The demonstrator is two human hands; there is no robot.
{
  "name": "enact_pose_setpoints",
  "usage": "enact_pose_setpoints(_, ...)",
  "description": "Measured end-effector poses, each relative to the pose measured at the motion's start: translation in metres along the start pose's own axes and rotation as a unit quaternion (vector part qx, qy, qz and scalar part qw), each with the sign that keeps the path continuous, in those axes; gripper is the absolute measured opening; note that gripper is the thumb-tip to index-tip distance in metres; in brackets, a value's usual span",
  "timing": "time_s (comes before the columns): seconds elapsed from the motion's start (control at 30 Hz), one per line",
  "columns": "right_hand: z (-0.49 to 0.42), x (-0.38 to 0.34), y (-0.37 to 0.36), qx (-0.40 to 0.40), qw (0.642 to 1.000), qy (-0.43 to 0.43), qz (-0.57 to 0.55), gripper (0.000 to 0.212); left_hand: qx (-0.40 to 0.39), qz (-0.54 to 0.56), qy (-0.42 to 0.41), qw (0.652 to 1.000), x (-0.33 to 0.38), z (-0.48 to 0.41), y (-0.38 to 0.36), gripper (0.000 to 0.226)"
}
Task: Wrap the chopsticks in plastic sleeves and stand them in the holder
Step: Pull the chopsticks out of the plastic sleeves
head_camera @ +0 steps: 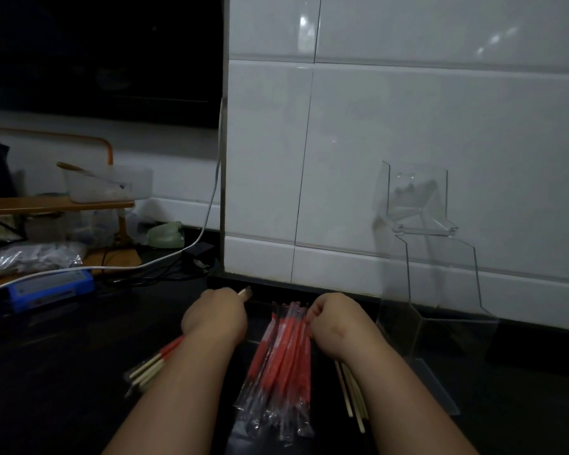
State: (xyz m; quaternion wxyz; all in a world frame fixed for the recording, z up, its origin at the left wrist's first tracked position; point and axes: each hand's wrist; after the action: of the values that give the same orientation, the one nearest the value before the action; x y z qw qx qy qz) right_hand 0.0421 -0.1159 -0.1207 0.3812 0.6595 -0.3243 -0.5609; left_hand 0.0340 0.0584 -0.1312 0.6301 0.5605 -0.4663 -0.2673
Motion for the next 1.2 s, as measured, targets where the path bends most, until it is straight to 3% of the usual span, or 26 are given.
enact_pose_setpoints(0.07, 0.002, -0.001, 0.001, 0.009, 1.0, 0.006, -0.014, 0.016, 0.067, 0.061, -0.013, 0.996, 0.002, 0.005, 0.008, 0.031)
enact_pose_setpoints(0.13, 0.004, -0.003, 0.003, 0.024, 0.999, 0.012, -0.036, 0.015, 0.188, 0.121, -0.065, 0.972, 0.006, 0.01, 0.016, 0.024)
enact_pose_setpoints(0.23, 0.005, -0.006, 0.004, 0.043, 0.997, 0.016, -0.066, 0.017, 0.354, 0.218, -0.187, 0.89, 0.012, 0.015, 0.023, 0.018)
enact_pose_setpoints(0.33, 0.006, -0.006, 0.005, 0.064, 0.994, 0.016, -0.084, 0.017, 0.407, 0.282, -0.252, 0.831, 0.015, 0.018, 0.023, 0.019)
enact_pose_setpoints(0.43, 0.005, -0.006, 0.004, 0.081, 0.991, 0.008, -0.105, 0.02, 0.38, 0.394, -0.261, 0.795, 0.017, 0.025, 0.023, 0.031)
enact_pose_setpoints(0.53, 0.004, -0.006, 0.004, 0.098, 0.987, 0.019, -0.127, 0.025, 0.335, 0.542, -0.196, 0.746, 0.019, 0.026, 0.026, 0.022)
enact_pose_setpoints(0.67, 0.001, -0.008, 0.004, 0.139, 0.971, 0.044, -0.191, 0.017, 0.272, 0.754, -0.059, 0.595, 0.019, 0.018, 0.037, 0.02)
enact_pose_setpoints(0.73, 0.001, -0.013, 0.004, 0.142, 0.951, 0.039, -0.272, 0.03, 0.205, 0.83, 0.006, 0.518, 0.015, 0.006, 0.037, 0.018)
enact_pose_setpoints(0.8, 0.004, -0.019, 0.004, 0.114, 0.928, 0.033, -0.353, 0.041, 0.113, 0.889, 0.047, 0.441, 0.011, -0.007, 0.034, 0.019)
enact_pose_setpoints(0.87, 0.01, -0.021, 0.005, 0.042, 0.914, 0.041, -0.402, 0.04, 0.036, 0.918, 0.063, 0.389, 0.012, -0.012, 0.031, 0.019)
enact_pose_setpoints(0.93, 0.016, -0.023, 0.007, -0.003, 0.921, 0.09, -0.378, 0.031, -0.005, 0.926, 0.06, 0.373, 0.015, -0.01, 0.029, 0.018)
enact_pose_setpoints(1.03, 0.016, -0.021, 0.007, 0.012, 0.949, 0.173, -0.265, 0.024, -0.024, 0.923, 0.051, 0.381, 0.02, -0.003, 0.029, 0.014)
enact_pose_setpoints(1.2, 0.017, -0.022, 0.009, 0.005, 0.952, 0.191, -0.24, 0.029, -0.013, 0.917, 0.086, 0.39, 0.016, -0.005, 0.03, 0.026)
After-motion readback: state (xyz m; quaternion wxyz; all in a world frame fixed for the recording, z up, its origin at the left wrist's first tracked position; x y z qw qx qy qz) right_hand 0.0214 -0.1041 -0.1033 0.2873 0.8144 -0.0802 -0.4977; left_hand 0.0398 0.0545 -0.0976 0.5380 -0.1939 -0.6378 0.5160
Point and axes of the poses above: each hand's wrist, its own z-axis away from the middle knuckle, its own y-axis out of the back of the hand, x = y × z
